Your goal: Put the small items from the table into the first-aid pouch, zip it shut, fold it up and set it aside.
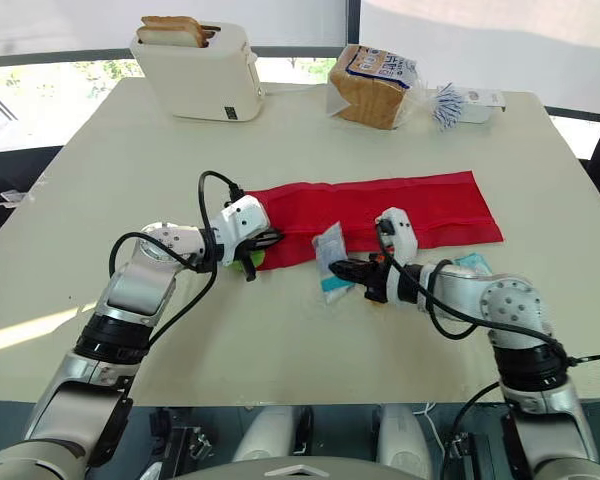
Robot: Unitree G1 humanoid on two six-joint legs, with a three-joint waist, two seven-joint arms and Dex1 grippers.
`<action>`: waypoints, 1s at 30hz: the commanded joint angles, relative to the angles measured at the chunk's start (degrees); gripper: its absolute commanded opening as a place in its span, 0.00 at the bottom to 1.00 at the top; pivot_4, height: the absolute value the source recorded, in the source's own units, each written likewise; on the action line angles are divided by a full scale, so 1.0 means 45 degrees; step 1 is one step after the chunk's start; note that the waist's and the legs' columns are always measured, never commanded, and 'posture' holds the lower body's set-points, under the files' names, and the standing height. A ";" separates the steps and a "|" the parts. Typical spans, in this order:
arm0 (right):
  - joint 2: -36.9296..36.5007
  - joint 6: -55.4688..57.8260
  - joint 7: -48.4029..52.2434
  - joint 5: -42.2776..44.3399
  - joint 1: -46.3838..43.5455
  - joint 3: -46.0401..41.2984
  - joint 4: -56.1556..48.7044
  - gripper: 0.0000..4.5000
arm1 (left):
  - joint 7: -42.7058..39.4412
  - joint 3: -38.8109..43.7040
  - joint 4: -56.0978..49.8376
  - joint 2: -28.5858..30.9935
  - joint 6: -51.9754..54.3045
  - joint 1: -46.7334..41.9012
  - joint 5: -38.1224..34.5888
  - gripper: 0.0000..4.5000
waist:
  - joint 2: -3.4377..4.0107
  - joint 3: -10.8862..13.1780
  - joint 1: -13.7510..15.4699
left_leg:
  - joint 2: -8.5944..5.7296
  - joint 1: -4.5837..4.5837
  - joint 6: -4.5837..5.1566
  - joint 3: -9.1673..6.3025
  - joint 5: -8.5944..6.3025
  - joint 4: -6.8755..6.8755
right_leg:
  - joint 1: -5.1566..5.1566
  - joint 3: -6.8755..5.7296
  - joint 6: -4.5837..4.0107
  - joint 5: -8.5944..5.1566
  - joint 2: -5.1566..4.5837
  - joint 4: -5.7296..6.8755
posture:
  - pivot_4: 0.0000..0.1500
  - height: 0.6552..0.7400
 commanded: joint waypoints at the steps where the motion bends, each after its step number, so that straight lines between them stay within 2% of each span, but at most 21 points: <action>1: 0.0906 -0.0224 -0.0938 0.1253 -0.0771 -0.0175 0.1080 0.00 | -0.0235 0.0352 0.0270 0.0039 -0.0997 -0.0201 -0.0542 0.01 | 0.0001 0.0000 -0.0040 | -0.0001 0.0001 -0.0001 0.0001 0.0001 0.0000 | 0.0000 0.0001 0.0000 0.0000 0.0001 0.0001 | 1.00 1.00; 8: 0.2112 -0.0529 -0.1153 -0.0024 -0.1634 -0.0589 0.3584 0.00 | -0.0613 0.0156 0.0744 -0.0136 -0.1861 -0.0244 -0.0970 0.01 | 0.0001 0.0000 -0.0076 | -0.0006 0.0002 -0.0005 0.0003 0.0003 -0.0002 | -0.0001 0.0000 0.0000 0.0000 0.0002 0.0003 | 1.00 1.00; 20: 0.2837 -0.0099 -0.1771 -0.0045 -0.0899 -0.1537 0.3576 0.00 | -0.0599 -0.0445 0.1878 -0.1662 -0.2602 -0.1138 -0.0944 0.01 | 0.0004 -0.0003 -0.0147 | -0.0008 0.0000 -0.0011 0.0002 0.0006 -0.0002 | 0.0000 0.0002 0.0000 0.0000 0.0001 0.0004 | 1.00 1.00; 30: 0.3838 -0.0903 -0.2798 0.0679 -0.1025 -0.3138 0.4575 0.00 | -0.0834 -0.0472 0.1800 -0.1553 -0.3026 -0.0879 -0.0954 0.01 | 0.0008 -0.0005 -0.0270 | -0.0003 0.0002 -0.0007 -0.0001 0.0004 -0.0004 | 0.0000 0.0000 0.0000 0.0000 0.0002 0.0007 | 1.00 1.00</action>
